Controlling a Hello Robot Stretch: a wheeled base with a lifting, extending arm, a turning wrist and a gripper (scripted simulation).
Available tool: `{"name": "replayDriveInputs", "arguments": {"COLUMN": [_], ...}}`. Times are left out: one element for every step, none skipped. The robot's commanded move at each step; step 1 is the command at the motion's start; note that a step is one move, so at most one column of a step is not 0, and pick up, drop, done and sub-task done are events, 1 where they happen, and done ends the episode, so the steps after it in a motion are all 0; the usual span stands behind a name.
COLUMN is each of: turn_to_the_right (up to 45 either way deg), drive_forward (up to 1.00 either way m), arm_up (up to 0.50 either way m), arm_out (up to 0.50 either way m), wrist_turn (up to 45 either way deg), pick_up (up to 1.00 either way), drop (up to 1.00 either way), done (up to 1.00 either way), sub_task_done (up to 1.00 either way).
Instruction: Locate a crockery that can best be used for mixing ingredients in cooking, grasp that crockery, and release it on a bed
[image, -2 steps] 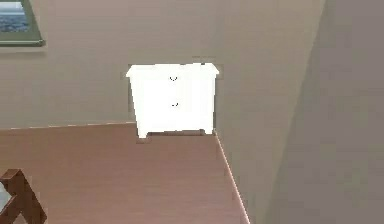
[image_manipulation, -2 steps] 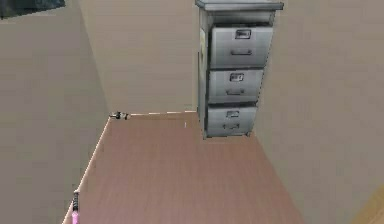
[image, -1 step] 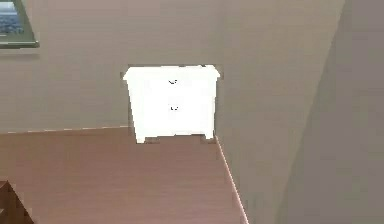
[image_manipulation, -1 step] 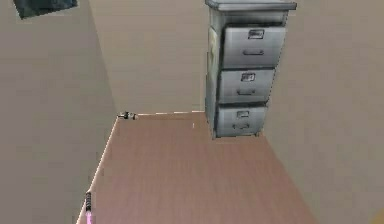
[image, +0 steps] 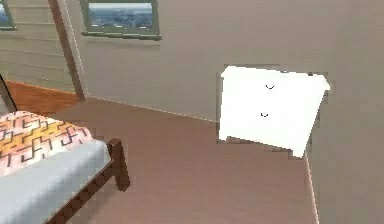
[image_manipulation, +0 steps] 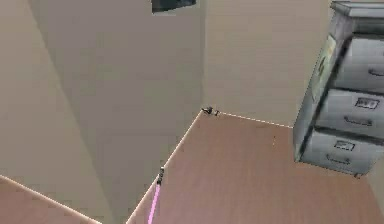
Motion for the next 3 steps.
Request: {"name": "replayDriveInputs", "arguments": {"turn_to_the_right": [0.0, -3.0, 0.0], "drive_forward": [1.0, 0.0, 0.3], "arm_up": [0.0, 0.0, 0.0], "arm_out": [0.0, 0.0, 0.0], "wrist_turn": [0.0, 0.0, 0.0], "pick_up": [0.0, 0.0, 0.0], "drop": [0.0, 0.0, 0.0], "done": [0.0, 0.0, 0.0], "sub_task_done": [0.0, 0.0, 0.0]}}
